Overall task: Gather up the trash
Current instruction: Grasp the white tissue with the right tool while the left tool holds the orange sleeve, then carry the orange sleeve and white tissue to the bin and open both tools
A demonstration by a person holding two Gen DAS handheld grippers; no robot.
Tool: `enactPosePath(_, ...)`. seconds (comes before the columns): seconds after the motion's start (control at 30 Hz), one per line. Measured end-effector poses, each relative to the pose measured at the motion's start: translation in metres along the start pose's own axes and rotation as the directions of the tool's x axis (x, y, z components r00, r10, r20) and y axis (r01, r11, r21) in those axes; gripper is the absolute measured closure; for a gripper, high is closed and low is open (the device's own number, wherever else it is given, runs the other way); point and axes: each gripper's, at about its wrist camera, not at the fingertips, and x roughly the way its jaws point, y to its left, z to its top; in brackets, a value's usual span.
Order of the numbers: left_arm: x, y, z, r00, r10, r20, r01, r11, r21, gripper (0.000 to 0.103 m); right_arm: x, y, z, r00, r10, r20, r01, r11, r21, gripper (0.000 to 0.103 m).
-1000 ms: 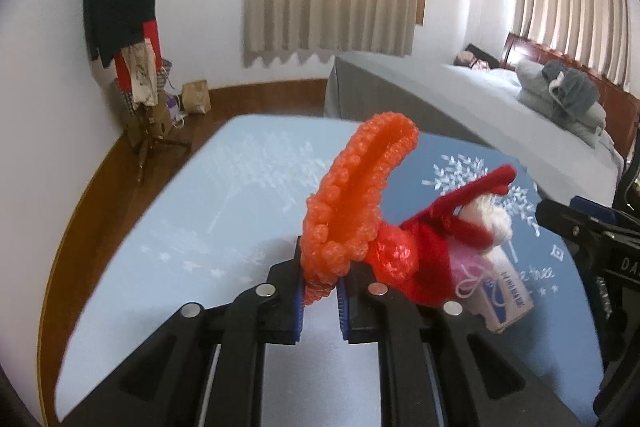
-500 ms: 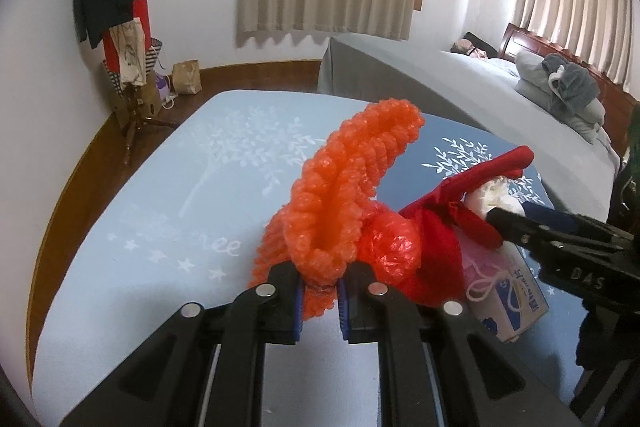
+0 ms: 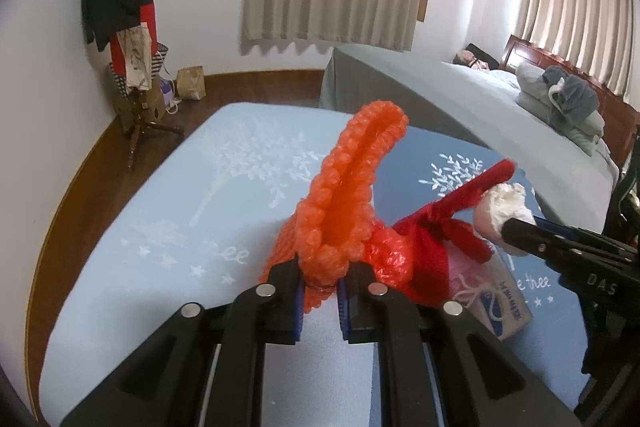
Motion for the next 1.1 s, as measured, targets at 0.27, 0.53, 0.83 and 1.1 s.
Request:
enactPosePath(0.27, -0.031, -0.009, 0.001, 0.999, -0.007, 0.045, 0.006, 1.0, 0.011, 0.09, -0.044, -0.004, -0.002, 0.998, -0.013, 0.058, 0.013, 1.0, 0.008, 0.063)
enactPosePath(0.53, -0.064, -0.032, 0.004, 0.995, -0.03, 0.098, 0.026, 0.999, 0.039, 0.09, -0.087, -0.007, -0.005, 0.992, -0.035, 0.118, 0.035, 0.999, 0.008, 0.063)
enactPosePath(0.83, -0.092, -0.067, 0.007, 0.985, -0.098, 0.14, 0.089, 0.994, 0.069, 0.09, -0.128, -0.023, -0.016, 0.983, -0.081, 0.163, 0.075, 0.996, 0.041, 0.063)
enactPosePath(1.1, -0.099, -0.112, 0.003, 0.973, -0.195, 0.122, 0.18, 0.976, 0.125, 0.09, -0.17, -0.048, -0.032, 0.968, -0.154, 0.197, 0.138, 0.986, 0.092, 0.063)
